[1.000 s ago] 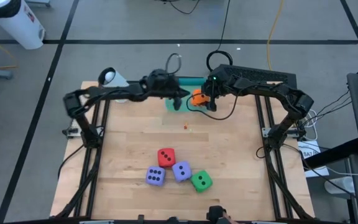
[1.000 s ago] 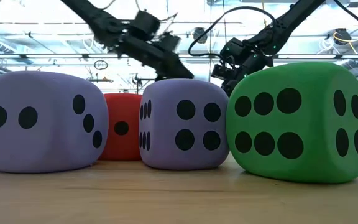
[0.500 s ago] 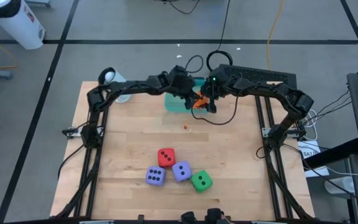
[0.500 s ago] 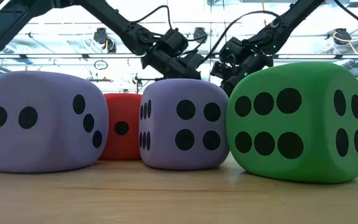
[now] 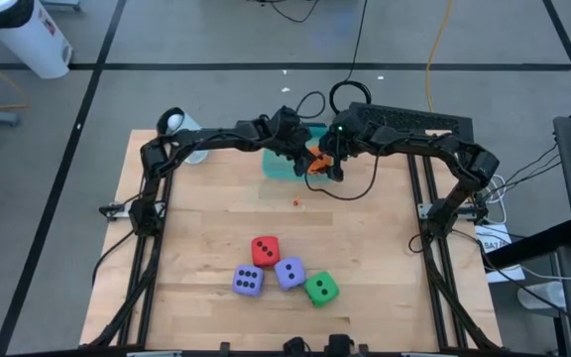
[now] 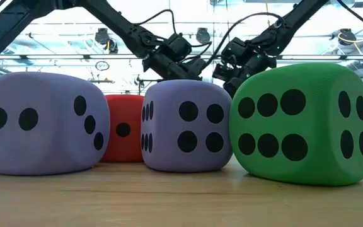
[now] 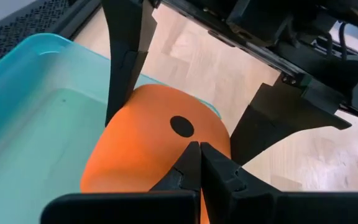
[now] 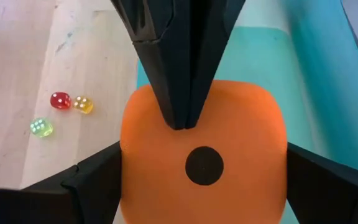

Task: Pick & Place Dice
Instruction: Put the large orange die into the blue bin

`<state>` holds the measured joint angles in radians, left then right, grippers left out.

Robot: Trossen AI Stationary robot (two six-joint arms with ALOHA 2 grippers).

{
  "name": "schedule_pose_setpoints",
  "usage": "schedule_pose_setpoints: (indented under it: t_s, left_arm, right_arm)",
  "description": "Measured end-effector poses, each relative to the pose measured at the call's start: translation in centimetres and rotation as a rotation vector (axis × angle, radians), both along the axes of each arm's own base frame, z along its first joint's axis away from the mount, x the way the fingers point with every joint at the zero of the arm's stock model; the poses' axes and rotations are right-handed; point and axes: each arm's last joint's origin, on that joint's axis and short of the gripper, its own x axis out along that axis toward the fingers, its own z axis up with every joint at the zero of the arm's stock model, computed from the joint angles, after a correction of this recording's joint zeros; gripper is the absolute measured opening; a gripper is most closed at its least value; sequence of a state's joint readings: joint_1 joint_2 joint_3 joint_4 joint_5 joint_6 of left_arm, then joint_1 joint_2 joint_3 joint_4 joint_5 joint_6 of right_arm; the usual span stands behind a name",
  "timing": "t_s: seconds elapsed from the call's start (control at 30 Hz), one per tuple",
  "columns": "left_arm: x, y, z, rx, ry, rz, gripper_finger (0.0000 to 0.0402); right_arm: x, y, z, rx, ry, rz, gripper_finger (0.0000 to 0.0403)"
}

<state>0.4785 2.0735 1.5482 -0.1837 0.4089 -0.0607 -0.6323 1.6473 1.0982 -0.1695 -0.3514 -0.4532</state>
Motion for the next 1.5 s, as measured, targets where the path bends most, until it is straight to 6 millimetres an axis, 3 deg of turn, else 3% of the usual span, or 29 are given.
schedule_pose_setpoints:
  t_s: [0.2, 0.33, 0.47, 0.87, 1.1, 1.23, 1.37, 1.5]
  left_arm:
    - [-0.2, 0.3, -0.3, -0.020, 0.007, -0.002, 0.0002]
    - [-0.4, 0.4, -0.5, -0.030, 0.025, 0.003, 0.0003]
    - [-0.6, 0.3, -1.9, -0.050, 0.101, 0.011, 0.0002]
    - [-0.4, 0.3, -0.5, 0.039, 0.031, -0.032, 0.0002]
    - [-1.3, -0.5, 2.7, 0.111, 0.007, -0.058, 0.0002]
    - [-2.5, -0.9, 3.5, 0.150, 0.114, 0.018, 0.0002]
    - [-2.9, -0.5, 2.7, 0.184, 0.214, 0.091, 0.0003]
    - [-2.4, -0.1, 0.8, 0.168, 0.247, 0.100, 0.0002]
  right_arm:
    - [-0.1, -0.1, 0.0, 0.032, -0.012, -0.035, 0.0358]
    - [0.0, -0.1, 0.2, 0.045, -0.032, -0.038, 0.0384]
    - [0.3, -0.1, 1.4, 0.026, -0.099, -0.019, 0.0392]
    - [-0.6, 0.1, 2.0, -0.052, -0.025, -0.119, 0.0395]
    - [-1.3, 0.0, 1.9, -0.060, 0.045, -0.173, 0.0395]
    - [-1.9, 0.1, 1.6, -0.042, 0.116, -0.254, 0.0394]
    - [-2.2, 0.9, 2.0, -0.052, 0.173, -0.319, 0.0383]
    - [-2.2, 2.4, 3.0, -0.152, 0.209, -0.427, 0.0335]
